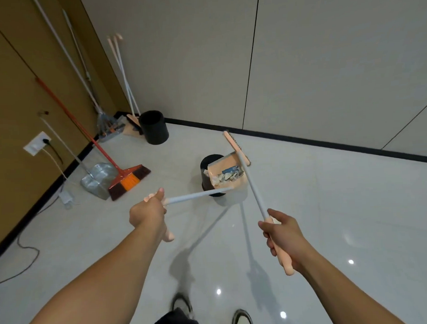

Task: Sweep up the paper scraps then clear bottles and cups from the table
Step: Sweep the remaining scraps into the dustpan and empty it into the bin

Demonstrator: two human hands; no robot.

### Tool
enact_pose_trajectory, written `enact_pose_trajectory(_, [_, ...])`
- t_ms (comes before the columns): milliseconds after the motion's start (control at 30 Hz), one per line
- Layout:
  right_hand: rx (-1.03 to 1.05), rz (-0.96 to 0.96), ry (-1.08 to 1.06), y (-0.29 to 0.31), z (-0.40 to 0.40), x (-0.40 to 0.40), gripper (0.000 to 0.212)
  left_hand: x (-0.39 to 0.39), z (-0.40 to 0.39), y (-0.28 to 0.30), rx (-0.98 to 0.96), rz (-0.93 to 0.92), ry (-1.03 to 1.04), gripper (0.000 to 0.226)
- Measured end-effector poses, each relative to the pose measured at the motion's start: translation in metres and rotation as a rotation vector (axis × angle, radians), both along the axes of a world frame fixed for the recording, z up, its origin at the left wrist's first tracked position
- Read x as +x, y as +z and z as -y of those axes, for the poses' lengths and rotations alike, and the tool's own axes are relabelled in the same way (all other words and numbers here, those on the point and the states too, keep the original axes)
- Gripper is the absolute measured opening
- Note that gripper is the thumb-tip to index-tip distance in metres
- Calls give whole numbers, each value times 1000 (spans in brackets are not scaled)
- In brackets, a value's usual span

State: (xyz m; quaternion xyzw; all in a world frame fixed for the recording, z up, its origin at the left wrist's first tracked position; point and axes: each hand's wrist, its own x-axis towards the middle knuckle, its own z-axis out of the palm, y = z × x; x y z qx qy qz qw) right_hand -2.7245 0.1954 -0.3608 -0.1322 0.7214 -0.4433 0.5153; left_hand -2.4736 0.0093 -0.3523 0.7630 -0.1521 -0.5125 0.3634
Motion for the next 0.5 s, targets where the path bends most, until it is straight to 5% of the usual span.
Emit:
enact_pose_trajectory(233, [34,-112,27,-5,95,-10,60,-7,86,-46,148,-312,49,36])
enact_pose_trajectory(367, [68,-184,56,-6,141,3,60,10,124,-71,179,-419,-161,55])
enact_pose_trajectory(500, [117,-272,140,-8,187,20,63,34,168,-72,207,-308,-376,57])
